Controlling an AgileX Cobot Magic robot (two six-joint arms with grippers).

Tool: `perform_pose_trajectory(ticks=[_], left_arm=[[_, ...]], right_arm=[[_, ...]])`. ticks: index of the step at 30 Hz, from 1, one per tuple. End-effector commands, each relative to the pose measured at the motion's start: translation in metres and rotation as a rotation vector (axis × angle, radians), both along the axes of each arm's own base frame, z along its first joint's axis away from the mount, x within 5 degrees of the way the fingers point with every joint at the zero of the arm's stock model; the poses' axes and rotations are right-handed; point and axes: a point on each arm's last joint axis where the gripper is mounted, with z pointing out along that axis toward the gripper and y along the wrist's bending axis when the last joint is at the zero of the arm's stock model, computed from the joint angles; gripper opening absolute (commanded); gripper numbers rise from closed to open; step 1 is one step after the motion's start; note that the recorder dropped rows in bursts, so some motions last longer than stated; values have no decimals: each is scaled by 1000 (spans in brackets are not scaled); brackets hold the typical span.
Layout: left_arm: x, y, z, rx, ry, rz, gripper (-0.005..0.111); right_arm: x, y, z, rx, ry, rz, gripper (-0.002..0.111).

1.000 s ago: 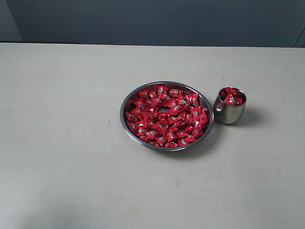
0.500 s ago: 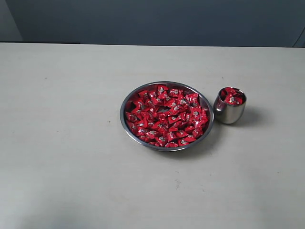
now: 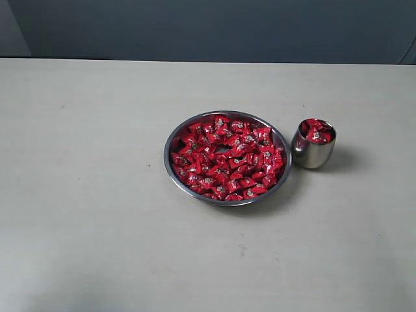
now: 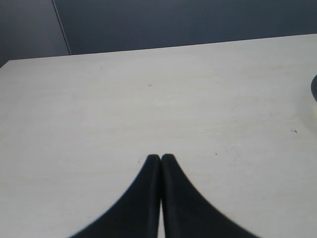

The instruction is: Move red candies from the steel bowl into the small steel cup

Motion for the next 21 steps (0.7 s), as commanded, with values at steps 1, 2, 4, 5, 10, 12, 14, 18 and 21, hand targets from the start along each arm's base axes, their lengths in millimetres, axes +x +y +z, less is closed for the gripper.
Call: perform_pose_trajectory(ticks=[1, 2, 4, 5, 10, 12, 14, 18, 21], left_arm=[[0, 0, 4, 2, -18, -8, 0], [0, 0, 4, 2, -18, -8, 0], [0, 0, 4, 2, -18, -8, 0], [0, 0, 4, 2, -18, -8, 0], [0, 0, 4, 2, -18, -8, 0], [0, 0, 4, 2, -18, -8, 0], [0, 0, 4, 2, -18, -8, 0], [0, 0, 4, 2, -18, -8, 0], [0, 0, 4, 2, -18, -8, 0]], right_arm=[[1, -1, -10, 7, 18, -24, 0], [1, -1, -10, 7, 18, -24, 0], [1, -1, -11, 8, 27, -23, 0], [1, -1, -12, 7, 33, -23, 0], [0, -1, -17, 3, 92, -20, 0], [0, -1, -18, -10, 108, -22, 0], [0, -2, -18, -22, 108, -23, 0], [0, -1, -19, -21, 112, -23, 0], [0, -1, -19, -21, 112, -23, 0]])
